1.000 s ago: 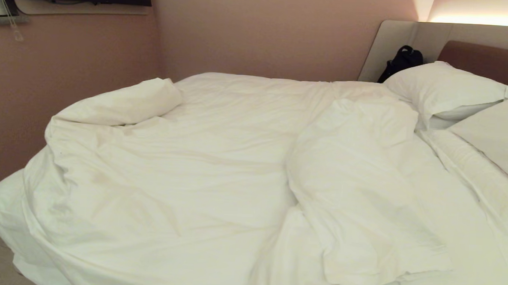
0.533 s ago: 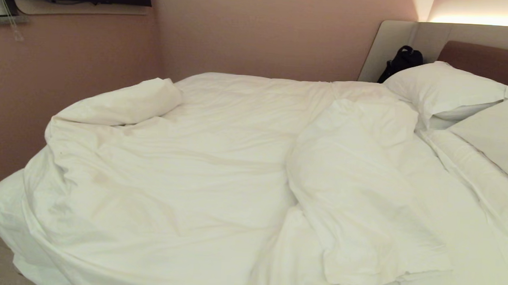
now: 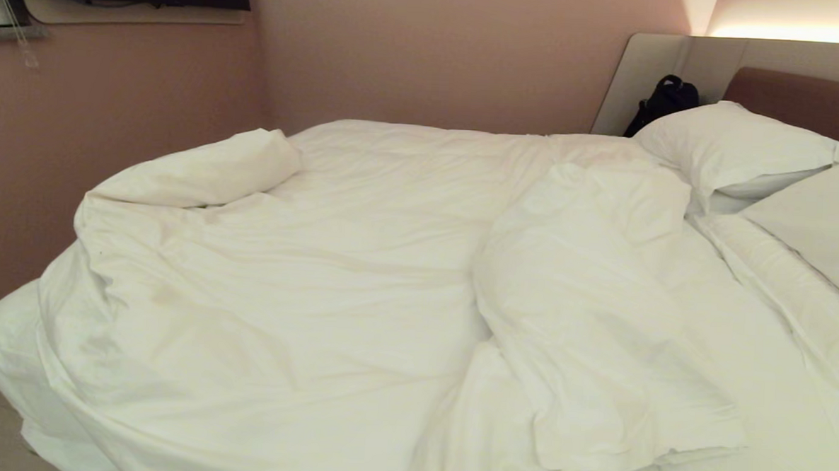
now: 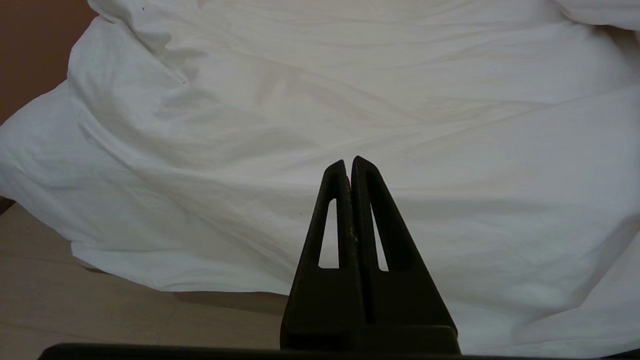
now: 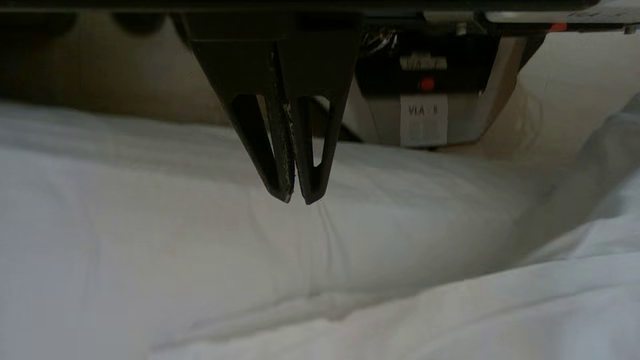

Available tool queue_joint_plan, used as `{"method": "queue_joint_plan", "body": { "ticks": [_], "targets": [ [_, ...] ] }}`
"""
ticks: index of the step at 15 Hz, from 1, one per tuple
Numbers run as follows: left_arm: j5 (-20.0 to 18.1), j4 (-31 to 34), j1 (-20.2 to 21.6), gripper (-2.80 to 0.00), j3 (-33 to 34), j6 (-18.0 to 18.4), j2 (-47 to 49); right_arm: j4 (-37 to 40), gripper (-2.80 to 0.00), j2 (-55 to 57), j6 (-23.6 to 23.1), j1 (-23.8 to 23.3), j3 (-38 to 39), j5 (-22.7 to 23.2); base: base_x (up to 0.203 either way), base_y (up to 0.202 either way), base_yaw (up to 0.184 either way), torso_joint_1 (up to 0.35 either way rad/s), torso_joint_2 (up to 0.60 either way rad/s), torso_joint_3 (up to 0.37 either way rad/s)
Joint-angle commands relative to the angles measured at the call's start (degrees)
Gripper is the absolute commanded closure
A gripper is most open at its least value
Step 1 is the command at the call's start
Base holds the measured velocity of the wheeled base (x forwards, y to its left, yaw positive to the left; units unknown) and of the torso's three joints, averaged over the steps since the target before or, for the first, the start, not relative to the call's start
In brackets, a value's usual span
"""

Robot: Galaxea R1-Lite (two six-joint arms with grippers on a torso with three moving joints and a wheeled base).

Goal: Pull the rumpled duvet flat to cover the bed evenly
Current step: Flatten the corners of the folded blanket

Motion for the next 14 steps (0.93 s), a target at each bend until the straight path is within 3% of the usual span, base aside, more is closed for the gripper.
{"method": "queue_joint_plan", "body": {
  "ticks": [1,3,4,7,9,11,14],
  "targets": [
    [0.0,0.0,0.0,0.00,0.0,0.0,0.0,-21.1,0.00,15.8,1.3,-0.8,0.1,0.6,0.000,0.000,0.000,0.000,0.00,0.000],
    [0.0,0.1,0.0,0.00,0.0,0.0,0.0,-29.3,0.00,24.4,1.5,-5.7,0.1,4.4,0.000,0.000,0.000,0.000,0.00,0.000],
    [0.0,0.0,0.0,0.00,0.0,0.0,0.0,-32.4,0.00,26.8,1.1,-10.9,0.0,8.1,0.000,0.000,0.000,0.000,0.00,0.000],
    [0.0,0.0,0.0,0.00,0.0,0.0,0.0,-36.4,0.00,33.5,-2.4,-26.0,-2.0,23.9,0.000,0.000,0.000,0.000,0.00,0.000],
    [0.0,0.1,0.0,0.00,0.0,0.0,0.0,-37.3,0.00,38.7,-3.9,-32.5,-5.6,35.7,0.000,0.000,0.000,0.000,0.00,0.000],
    [0.0,0.1,0.0,0.00,0.0,0.0,0.0,-37.6,0.00,43.1,-4.5,-33.5,-7.7,38.4,0.000,0.000,0.000,0.000,0.00,0.000],
    [0.0,0.0,0.0,0.00,0.0,0.0,0.0,-37.8,0.00,50.2,-6.1,-33.8,-10.2,39.0,0.000,0.000,0.000,0.000,0.00,0.000]
  ]
}}
